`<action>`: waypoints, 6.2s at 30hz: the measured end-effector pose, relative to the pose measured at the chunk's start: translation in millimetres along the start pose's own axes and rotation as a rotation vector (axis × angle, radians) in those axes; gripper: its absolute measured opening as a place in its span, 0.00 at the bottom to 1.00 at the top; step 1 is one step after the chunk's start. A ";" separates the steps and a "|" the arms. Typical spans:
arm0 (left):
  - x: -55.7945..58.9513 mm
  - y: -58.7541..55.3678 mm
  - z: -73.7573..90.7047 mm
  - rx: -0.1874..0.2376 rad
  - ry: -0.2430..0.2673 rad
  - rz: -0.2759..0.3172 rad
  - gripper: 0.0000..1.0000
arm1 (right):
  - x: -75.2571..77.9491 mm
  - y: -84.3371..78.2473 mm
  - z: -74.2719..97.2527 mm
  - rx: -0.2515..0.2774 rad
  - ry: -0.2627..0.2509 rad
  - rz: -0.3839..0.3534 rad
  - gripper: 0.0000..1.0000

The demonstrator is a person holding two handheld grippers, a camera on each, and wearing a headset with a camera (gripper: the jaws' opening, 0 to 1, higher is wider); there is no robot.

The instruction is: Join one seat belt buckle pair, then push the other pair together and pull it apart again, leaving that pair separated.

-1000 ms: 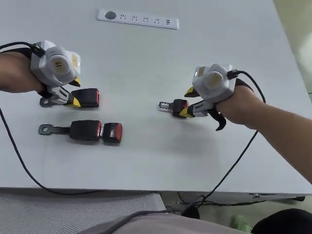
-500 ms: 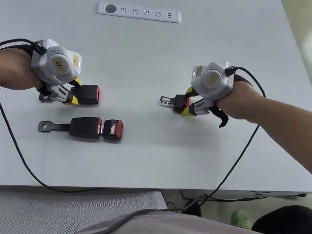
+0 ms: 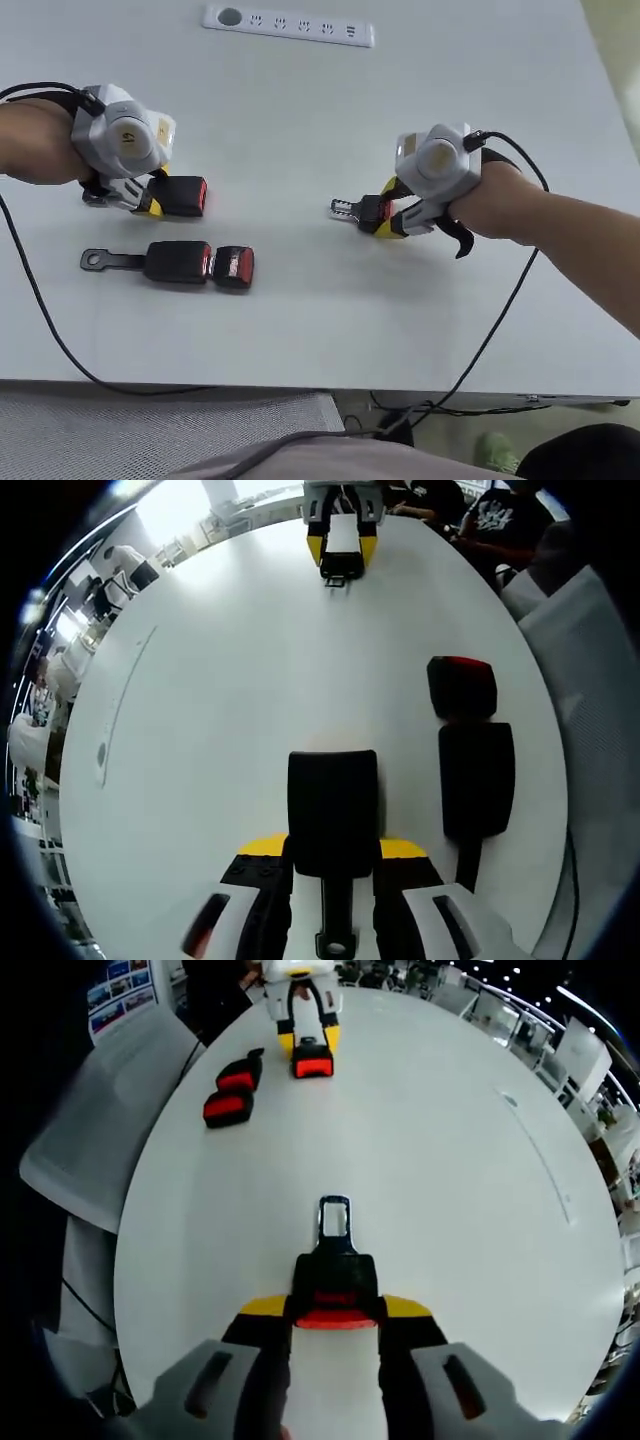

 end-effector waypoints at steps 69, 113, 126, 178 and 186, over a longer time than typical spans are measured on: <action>-3.5 -4.6 -6.1 0.015 -0.009 -0.002 0.31 | -13.7 158.0 -77.9 0.131 0.038 0.109 0.32; -3.6 -5.3 -7.7 0.026 -0.006 0.009 0.30 | -17.7 168.4 -82.2 0.156 0.027 0.098 0.31; -2.8 -3.6 -6.9 0.017 -0.009 0.010 0.31 | -16.2 154.0 -76.0 0.175 0.023 0.114 0.32; -1.6 -0.8 -1.1 0.000 0.046 0.012 0.37 | 0.5 -4.8 -3.0 -0.006 -0.069 -0.001 0.42; 8.8 -12.9 9.4 0.042 0.074 0.105 0.45 | -10.0 -6.0 5.4 0.012 -0.103 -0.024 0.55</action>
Point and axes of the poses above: the centre of the closed fingertips' face, and the gripper's own axes: z roughly backward along the fingers, x roughly to its right, y roughly out of its top, the point moved 7 cm from there along z, roughly backward along the fingers, and after that the axes turned 2 degrees about -z, right-handed, at the moved point
